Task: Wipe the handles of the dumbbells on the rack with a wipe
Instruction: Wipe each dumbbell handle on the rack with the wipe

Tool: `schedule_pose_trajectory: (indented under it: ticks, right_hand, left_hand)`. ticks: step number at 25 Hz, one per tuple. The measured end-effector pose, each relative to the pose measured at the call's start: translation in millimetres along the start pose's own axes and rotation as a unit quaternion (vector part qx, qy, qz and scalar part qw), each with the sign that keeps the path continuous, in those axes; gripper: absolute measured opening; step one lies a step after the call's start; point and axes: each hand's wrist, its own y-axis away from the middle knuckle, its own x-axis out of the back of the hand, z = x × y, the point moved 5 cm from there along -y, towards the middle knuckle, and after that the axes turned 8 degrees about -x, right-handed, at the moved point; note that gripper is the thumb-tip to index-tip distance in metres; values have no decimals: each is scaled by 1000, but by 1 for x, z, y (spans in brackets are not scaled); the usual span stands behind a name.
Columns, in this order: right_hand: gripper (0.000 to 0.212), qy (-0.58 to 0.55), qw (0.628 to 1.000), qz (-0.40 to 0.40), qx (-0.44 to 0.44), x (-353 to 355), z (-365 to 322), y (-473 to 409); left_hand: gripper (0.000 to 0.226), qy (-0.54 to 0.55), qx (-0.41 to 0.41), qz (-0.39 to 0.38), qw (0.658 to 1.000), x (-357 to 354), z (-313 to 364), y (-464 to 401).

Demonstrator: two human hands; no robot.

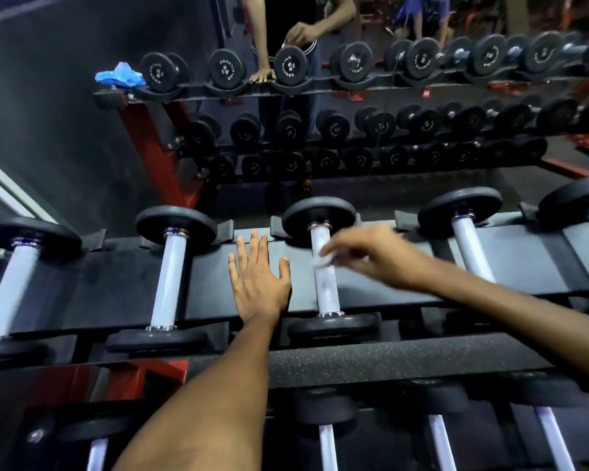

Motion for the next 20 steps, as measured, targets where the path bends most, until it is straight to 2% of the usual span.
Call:
schedule_pose_trajectory:
  ticks: [1,3,4,7,8,9,11,12,13,14,16,18,20]
  right_hand:
    - [23,62,994,-33,84,-17,-8,13]
    - [32,182,949,-96,240,-42,-6,24]
    - [35,211,940,-98,251,-40,6,15]
    - [43,212,968,-11,132,-13,35,-16]
    - [43,214,969,-2,125,-16,38,-12]
    - [40,208,966,-19,155,-30,39,-1]
    - [37,225,927,-91,285,-57,26,24]
    - [37,227,916,-113,312,-54,25,22]
    - [39,226,923,-113,290,-46,32,10]
    - [41,223,943,-71,237,-32,38,-9]
    - [43,249,952,-3,179,-19,41,-26]
    - [43,245,942,-58,223,-45,30,-7]
    - [45,260,902,-117,324,-61,12,13]
  left_hand:
    - [63,-1,0,-1,1000,0,-1,0]
    - [62,-5,-1,2,1000,-1,-2,-1]
    - [62,-5,-1,3,1000,0,-2,-1]
    - [62,-5,0,3,1000,0,0,-1]
    - [62,-6,1,2,1000,1,0,0]
    - [62,-6,1,1,1000,1,1,0]
    - [62,-8,-1,1,1000,1,0,-1]
    - [62,-10,-1,1,1000,0,-1,-2]
    - [62,-13,-2,-1,1000,0,-1,-2]
    - [62,-19,-3,-3,1000,0,-1,-2]
    - [63,-35,-6,-7,999,-1,-1,-1]
    - [68,-44,-8,-17,999,-2,0,-1]
    - [69,-45,-8,-19,999,-3,-1,-2]
